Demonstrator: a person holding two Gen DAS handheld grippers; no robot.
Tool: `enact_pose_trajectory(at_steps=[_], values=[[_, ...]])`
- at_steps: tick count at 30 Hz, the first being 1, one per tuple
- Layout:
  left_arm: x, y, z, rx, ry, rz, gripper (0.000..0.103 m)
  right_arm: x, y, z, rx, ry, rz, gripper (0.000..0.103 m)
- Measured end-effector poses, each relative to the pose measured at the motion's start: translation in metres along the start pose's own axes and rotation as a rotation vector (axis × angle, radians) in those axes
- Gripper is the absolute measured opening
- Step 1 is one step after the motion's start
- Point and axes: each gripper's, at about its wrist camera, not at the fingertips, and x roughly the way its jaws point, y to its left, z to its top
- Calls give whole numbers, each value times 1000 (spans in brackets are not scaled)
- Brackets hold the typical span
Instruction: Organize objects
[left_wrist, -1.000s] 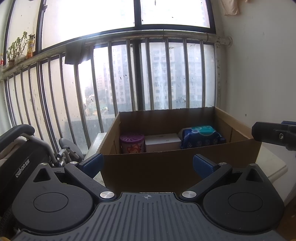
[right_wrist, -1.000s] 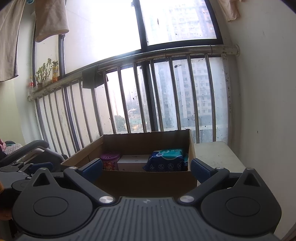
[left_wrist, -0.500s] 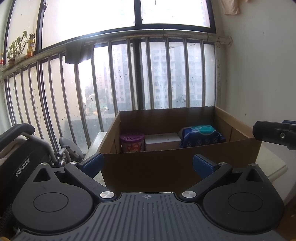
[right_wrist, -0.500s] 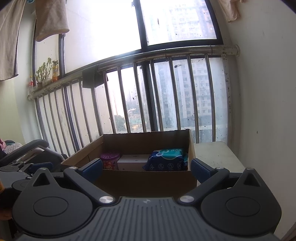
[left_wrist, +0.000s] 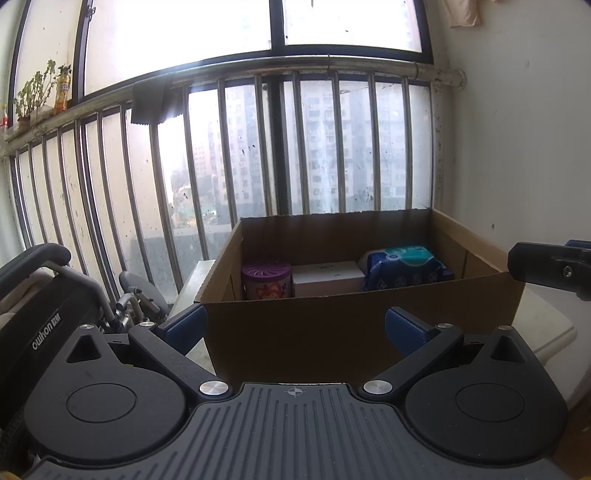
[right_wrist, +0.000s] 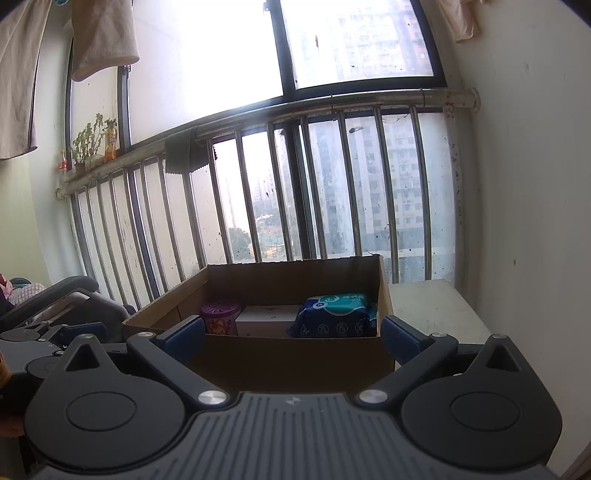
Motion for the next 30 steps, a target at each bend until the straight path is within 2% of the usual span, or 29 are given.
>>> enact_pose_trajectory(at_steps=[6, 11, 30], values=[[2, 0, 1, -2, -1, 1, 103, 2, -1, 0, 9, 3, 5, 103], [7, -1, 0, 6, 12, 11, 103, 0, 5, 0, -41, -1, -54, 103], [6, 2, 1, -4, 10, 9, 103, 3, 2, 2, -28, -4, -34, 103]])
